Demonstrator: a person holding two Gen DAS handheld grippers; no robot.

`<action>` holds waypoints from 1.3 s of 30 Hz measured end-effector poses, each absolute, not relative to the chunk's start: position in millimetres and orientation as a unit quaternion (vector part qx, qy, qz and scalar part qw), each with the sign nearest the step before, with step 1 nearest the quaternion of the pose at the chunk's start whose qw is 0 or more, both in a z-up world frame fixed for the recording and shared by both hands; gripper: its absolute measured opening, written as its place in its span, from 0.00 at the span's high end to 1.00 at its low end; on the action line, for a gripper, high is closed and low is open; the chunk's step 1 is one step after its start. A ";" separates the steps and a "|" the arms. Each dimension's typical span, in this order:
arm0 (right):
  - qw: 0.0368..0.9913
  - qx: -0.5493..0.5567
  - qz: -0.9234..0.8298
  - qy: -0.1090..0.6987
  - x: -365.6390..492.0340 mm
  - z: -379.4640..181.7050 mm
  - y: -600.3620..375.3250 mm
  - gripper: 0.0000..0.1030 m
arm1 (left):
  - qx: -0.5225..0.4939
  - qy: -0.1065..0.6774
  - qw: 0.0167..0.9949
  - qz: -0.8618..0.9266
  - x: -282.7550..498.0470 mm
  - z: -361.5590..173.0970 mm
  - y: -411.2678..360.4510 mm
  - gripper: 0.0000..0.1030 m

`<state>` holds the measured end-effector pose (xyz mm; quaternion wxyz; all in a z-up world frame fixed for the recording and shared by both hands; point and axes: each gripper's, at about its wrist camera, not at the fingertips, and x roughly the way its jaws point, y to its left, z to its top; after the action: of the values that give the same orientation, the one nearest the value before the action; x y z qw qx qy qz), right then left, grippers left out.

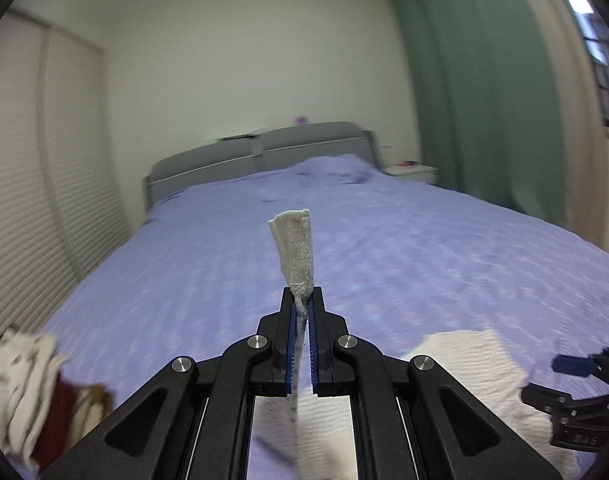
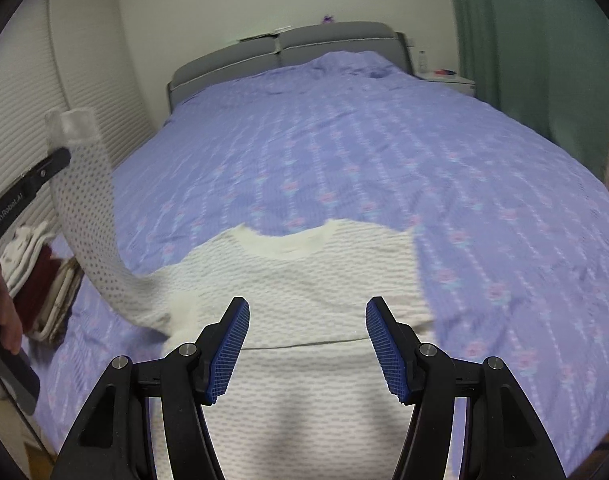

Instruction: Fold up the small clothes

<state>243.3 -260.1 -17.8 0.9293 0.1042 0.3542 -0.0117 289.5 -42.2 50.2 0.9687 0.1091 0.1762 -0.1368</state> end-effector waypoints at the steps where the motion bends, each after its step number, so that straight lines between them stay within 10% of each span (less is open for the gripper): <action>1: 0.929 0.107 -0.017 0.353 242.0 -17.8 -266.9 0.41 | 0.115 0.178 0.965 -0.151 288.7 48.8 -55.3 0.92; 18: 0.909 0.150 -0.094 0.378 227.4 -50.9 -361.2 0.41 | 0.196 0.318 0.896 -0.239 300.3 -59.8 -206.2 0.87; 22: 0.908 0.146 -0.097 0.380 228.6 -52.5 -361.6 0.41 | 0.175 0.299 0.911 -0.222 290.1 -45.2 -191.9 0.24; 33: 0.914 0.133 -0.050 0.381 250.9 -58.8 -334.8 0.41 | 0.139 0.297 0.933 -0.149 244.8 -34.5 -34.3 0.26; 39: 0.907 0.129 -0.035 0.399 268.1 -75.0 -313.0 0.41 | 0.122 0.349 0.920 -0.131 251.2 -66.9 8.4 0.47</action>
<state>268.1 -313.0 -75.0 0.9072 0.1286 0.3989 -0.0354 251.2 8.4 -66.9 0.9201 0.1217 0.3486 -0.1307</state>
